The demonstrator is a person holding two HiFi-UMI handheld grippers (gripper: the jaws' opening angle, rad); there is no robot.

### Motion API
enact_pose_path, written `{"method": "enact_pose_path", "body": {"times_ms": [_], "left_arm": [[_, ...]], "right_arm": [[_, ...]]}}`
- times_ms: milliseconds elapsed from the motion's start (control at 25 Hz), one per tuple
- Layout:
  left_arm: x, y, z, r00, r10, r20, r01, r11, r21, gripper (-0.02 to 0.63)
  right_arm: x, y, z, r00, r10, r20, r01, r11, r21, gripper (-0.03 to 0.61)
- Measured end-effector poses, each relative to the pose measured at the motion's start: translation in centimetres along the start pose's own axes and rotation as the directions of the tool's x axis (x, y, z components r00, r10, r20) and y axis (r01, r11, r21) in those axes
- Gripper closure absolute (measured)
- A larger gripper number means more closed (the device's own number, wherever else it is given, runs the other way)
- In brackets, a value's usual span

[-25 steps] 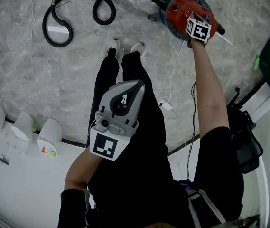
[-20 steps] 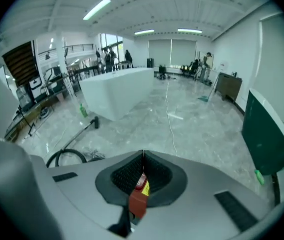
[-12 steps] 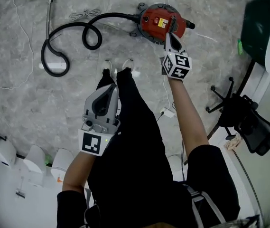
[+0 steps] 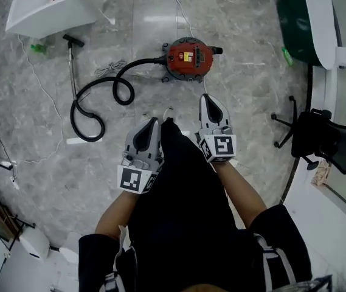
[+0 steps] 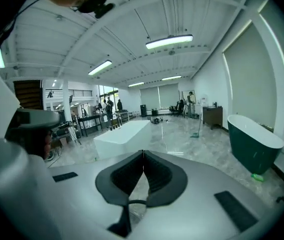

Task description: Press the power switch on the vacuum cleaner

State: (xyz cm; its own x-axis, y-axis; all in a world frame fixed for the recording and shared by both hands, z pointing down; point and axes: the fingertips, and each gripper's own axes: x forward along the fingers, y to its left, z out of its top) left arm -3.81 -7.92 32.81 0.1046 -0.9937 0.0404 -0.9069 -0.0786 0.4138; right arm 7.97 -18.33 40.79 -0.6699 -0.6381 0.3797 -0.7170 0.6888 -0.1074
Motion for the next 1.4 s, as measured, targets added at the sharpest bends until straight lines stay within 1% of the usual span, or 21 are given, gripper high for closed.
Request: {"method": "enact_pose_path", "body": {"times_ms": [80, 120, 200, 280, 360, 440, 560, 600, 720, 880, 1000, 1160, 1400], "left_arm": [[-0.2, -0.7, 2.4, 0.999, -0.005, 0.044, 0.005, 1.0, -0.006, 0.6], [-0.3, -1.1, 3.4, 0.998, -0.012, 0.059, 0.012, 1.0, 0.006, 0.6], [-0.2, -1.5, 4.3, 0.999, -0.013, 0.038, 0.012, 0.999, 0.037, 0.6], [0.1, -1.9, 4.5, 1.0, -0.011, -0.002, 0.011, 1.0, 0.027, 0.6], [0.7, -2.9, 4.8, 0.999, -0.033, -0.014, 0.033, 0.999, 0.023, 0.6], [1.1, -4.2, 5.4, 0.998, -0.064, -0.003, 0.064, 0.997, 0.043, 0.6], [1.4, -6.2, 6.6, 0.993, -0.111, 0.038, 0.109, 0.993, 0.056, 0.6], [1.5, -6.7, 6.8, 0.991, -0.127, 0.042, 0.125, 0.991, 0.055, 0.6], [1.8, -7.2, 6.6, 0.987, -0.164, 0.004, 0.163, 0.985, 0.06, 0.6], [2.0, -7.7, 7.1, 0.98, -0.198, 0.003, 0.197, 0.977, 0.085, 0.6], [1.9, -8.5, 7.3, 0.975, -0.224, 0.017, 0.22, 0.969, 0.114, 0.6], [1.3, -9.7, 8.4, 0.962, -0.266, 0.056, 0.258, 0.959, 0.12, 0.6], [1.0, -9.4, 8.1, 0.964, -0.256, 0.067, 0.246, 0.96, 0.135, 0.6]], "right_arm": [[-3.0, 1.7, 2.1, 0.999, 0.015, 0.043, -0.014, 1.0, -0.025, 0.56], [-4.3, 2.5, 3.1, 0.998, 0.025, 0.064, -0.023, 0.999, -0.027, 0.56], [-6.3, 3.3, 5.0, 0.993, 0.033, 0.111, -0.031, 0.999, -0.023, 0.56], [-7.8, 3.3, 7.0, 0.985, 0.02, 0.171, -0.017, 1.0, -0.015, 0.56], [-9.2, 3.0, 9.0, 0.972, 0.001, 0.235, 0.001, 1.0, -0.004, 0.56], [-10.4, 2.8, 10.7, 0.959, -0.01, 0.283, 0.007, 1.0, 0.012, 0.56], [-11.7, 2.9, 12.2, 0.946, -0.025, 0.324, 0.015, 0.999, 0.034, 0.56], [-11.8, 3.0, 12.5, 0.942, -0.031, 0.335, 0.02, 0.999, 0.036, 0.56], [-11.8, 3.3, 13.0, 0.934, -0.047, 0.353, 0.033, 0.998, 0.044, 0.56], [-11.8, 3.7, 13.2, 0.933, -0.066, 0.354, 0.053, 0.998, 0.044, 0.561], [-12.5, 4.0, 13.7, 0.927, -0.082, 0.367, 0.074, 0.997, 0.036, 0.56], [-13.6, 4.8, 14.4, 0.92, -0.089, 0.382, 0.091, 0.996, 0.013, 0.561], [-13.5, 5.5, 14.2, 0.919, -0.071, 0.388, 0.08, 0.997, -0.007, 0.561]]}}
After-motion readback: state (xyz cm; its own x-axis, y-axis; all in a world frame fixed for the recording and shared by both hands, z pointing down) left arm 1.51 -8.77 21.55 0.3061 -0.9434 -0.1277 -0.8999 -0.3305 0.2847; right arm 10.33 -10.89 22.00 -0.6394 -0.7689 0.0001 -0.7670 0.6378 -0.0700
